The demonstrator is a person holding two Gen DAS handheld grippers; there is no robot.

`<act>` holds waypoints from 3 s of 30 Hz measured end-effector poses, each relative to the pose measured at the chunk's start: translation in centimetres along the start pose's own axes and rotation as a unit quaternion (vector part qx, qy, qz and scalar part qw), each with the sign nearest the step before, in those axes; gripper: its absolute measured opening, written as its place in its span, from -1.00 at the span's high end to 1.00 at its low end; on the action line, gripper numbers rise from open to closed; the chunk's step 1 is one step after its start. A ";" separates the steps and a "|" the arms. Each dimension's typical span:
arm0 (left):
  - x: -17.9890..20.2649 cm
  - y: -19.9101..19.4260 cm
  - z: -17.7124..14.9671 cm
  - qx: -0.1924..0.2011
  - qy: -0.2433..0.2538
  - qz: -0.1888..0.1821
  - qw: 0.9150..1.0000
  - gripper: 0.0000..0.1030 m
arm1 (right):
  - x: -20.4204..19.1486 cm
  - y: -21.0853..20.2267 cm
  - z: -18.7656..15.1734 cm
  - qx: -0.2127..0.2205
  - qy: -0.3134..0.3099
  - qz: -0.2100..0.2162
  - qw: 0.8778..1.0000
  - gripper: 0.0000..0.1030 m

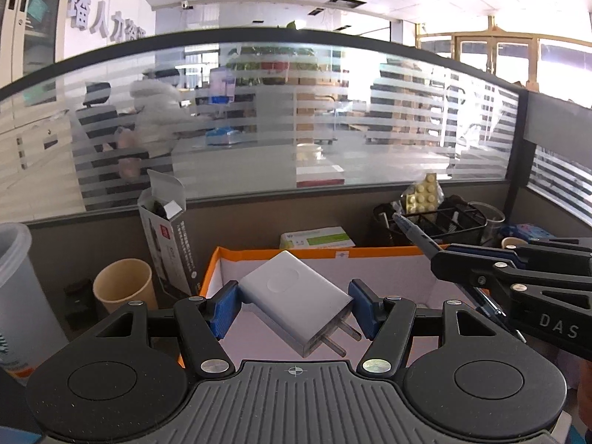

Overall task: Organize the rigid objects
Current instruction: 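Carry the charger in the left tool over the orange box while the right tool carries the pen, then open the left tool to drop the charger into the box while the right tool drops the pen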

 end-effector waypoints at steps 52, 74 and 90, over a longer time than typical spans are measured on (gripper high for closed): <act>0.8 5.1 -8.3 -0.117 0.015 -0.001 0.993 -0.22 | 0.8 6.7 -9.6 -0.240 0.035 0.068 0.968 0.81; 1.9 2.2 -10.2 -0.130 0.010 -0.004 0.992 -0.22 | -1.1 3.5 -11.4 -0.274 0.019 0.093 0.957 0.81; 2.4 -0.6 -11.9 -0.130 0.006 -0.006 0.992 -0.22 | -2.0 1.6 -12.4 -0.281 0.012 0.095 0.955 0.81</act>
Point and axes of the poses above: each gripper's, at about its wrist camera, not at the fingertips, and y roughly the way its jaws point, x to its right, z to its top, the point moved 9 cm from there along y, roughly the way its jaws point, and after that the axes turned 2 degrees about -x, right-handed, at the moved point
